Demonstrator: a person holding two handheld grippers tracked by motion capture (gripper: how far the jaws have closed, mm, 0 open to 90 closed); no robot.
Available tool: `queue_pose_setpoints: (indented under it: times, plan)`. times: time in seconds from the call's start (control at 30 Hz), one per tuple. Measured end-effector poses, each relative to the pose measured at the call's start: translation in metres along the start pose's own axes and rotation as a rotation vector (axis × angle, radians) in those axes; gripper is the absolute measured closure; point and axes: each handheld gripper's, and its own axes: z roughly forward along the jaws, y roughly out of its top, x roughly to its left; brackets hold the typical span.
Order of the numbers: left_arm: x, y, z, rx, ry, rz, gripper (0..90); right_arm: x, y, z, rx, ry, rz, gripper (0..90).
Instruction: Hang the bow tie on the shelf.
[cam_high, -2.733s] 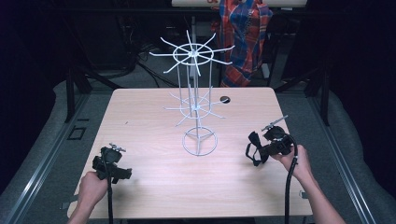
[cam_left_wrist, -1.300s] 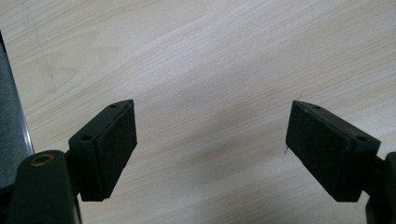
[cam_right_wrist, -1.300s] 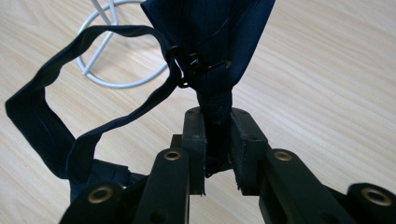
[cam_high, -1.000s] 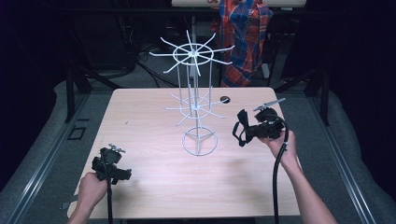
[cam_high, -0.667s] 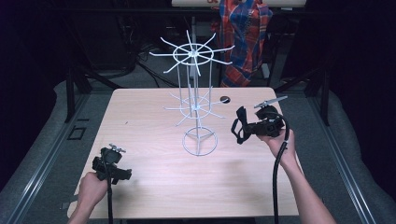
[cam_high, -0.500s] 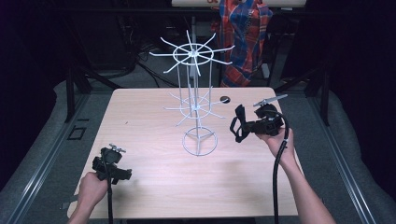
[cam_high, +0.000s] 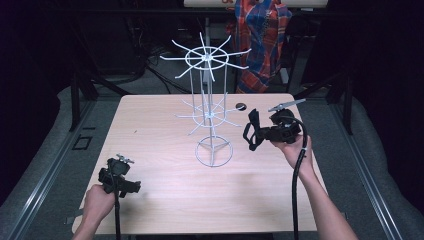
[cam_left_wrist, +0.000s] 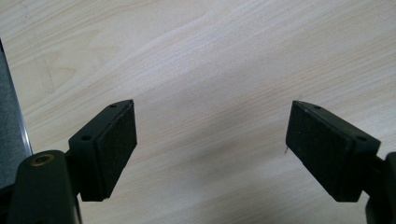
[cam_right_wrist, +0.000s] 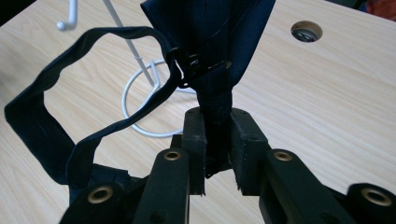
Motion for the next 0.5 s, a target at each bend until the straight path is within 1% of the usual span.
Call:
queue_pose_setpoints:
  times: [0.5]
  plan:
    - [-0.0001, 0.0002, 0.0006, 0.001, 0.002, -0.001, 16.8, 0.0050, 0.0072, -0.0002, -0.019, 0.004, -0.006, 77.4]
